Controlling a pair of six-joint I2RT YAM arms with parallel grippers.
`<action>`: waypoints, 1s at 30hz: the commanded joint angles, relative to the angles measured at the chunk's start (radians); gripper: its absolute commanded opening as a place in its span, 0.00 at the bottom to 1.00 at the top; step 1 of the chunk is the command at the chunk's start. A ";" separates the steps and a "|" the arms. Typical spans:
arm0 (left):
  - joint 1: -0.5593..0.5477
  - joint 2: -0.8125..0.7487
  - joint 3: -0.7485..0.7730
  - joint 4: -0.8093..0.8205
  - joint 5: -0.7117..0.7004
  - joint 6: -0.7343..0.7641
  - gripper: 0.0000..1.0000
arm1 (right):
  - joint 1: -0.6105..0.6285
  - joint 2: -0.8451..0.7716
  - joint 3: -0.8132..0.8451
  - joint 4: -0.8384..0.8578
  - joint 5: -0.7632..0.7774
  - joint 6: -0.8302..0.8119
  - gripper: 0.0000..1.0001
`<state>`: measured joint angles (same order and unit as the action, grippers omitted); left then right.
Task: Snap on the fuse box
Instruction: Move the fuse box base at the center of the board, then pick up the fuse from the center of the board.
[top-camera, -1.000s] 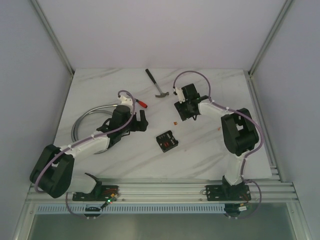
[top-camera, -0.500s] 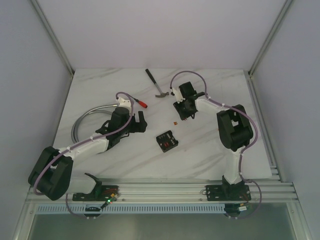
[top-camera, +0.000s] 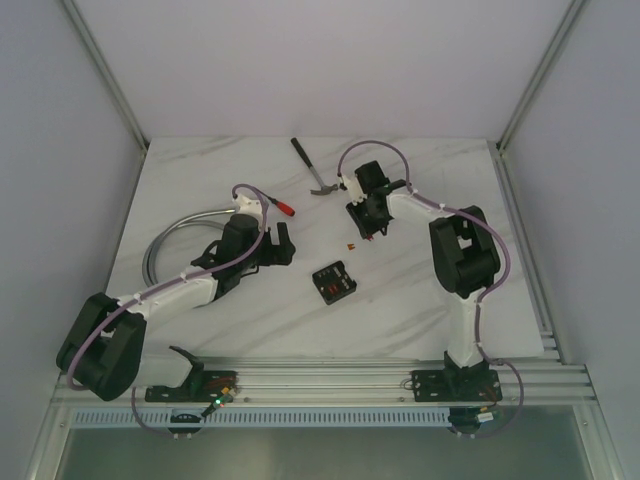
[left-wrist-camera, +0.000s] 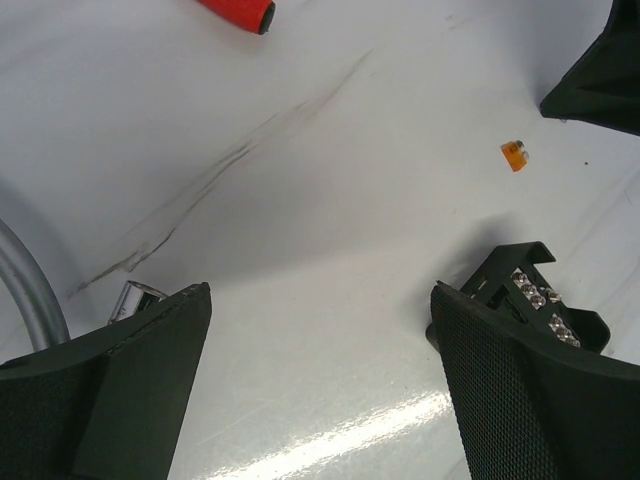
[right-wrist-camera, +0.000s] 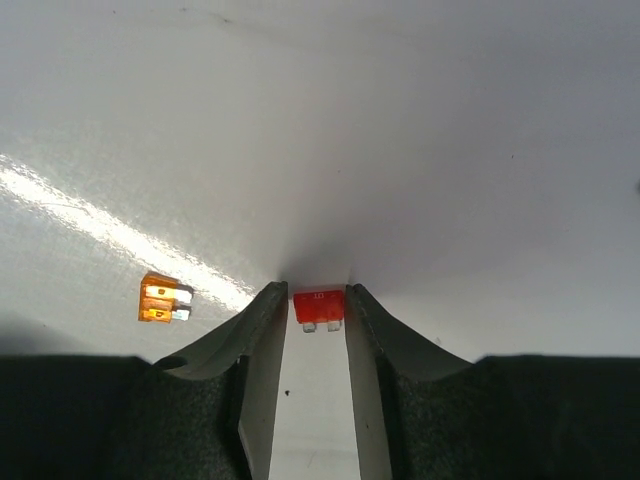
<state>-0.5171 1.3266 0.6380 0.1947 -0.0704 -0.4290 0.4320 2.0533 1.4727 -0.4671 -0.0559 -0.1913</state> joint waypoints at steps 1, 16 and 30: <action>0.004 0.000 -0.002 0.026 0.028 -0.008 1.00 | 0.003 0.042 0.031 -0.073 0.027 -0.018 0.35; 0.005 0.008 0.002 0.041 0.072 -0.007 1.00 | 0.005 0.054 0.044 -0.102 0.023 -0.015 0.32; -0.010 0.016 -0.008 0.135 0.153 -0.031 0.99 | 0.005 0.018 0.023 -0.065 0.022 0.066 0.24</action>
<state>-0.5175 1.3285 0.6380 0.2382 0.0303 -0.4385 0.4339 2.0785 1.5200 -0.5323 -0.0437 -0.1753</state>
